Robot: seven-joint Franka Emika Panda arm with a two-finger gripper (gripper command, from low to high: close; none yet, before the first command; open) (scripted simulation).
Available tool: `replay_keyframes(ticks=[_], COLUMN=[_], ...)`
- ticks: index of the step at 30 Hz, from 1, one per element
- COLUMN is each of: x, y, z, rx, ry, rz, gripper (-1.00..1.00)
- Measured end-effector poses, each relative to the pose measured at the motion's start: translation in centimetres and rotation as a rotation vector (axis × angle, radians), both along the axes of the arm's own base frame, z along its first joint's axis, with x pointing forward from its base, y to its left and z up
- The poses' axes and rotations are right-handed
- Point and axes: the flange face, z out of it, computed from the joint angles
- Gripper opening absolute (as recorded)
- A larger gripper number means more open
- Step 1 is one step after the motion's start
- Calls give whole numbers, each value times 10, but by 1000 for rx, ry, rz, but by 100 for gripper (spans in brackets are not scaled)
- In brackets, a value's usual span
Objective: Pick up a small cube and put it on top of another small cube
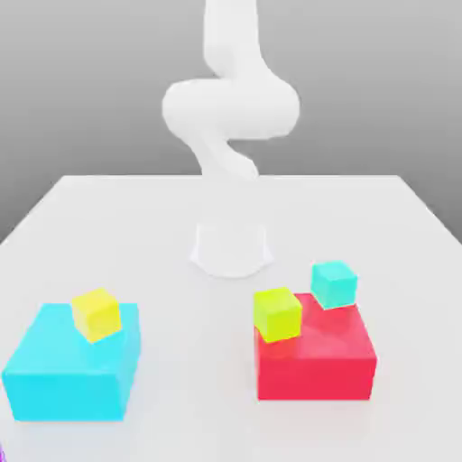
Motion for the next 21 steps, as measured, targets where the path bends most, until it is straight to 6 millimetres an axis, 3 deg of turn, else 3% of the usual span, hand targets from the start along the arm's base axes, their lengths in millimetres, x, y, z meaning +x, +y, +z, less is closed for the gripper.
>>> replay_keyframes(ticks=[5,11,16,21], x=[60,116,149,166], y=[-34,-83,-130,-184], z=[-51,-124,-195,-274], rx=[47,107,161,221], ry=[111,236,336,433], rz=[-131,-287,-419,-564], gripper=[0,0,0,0])
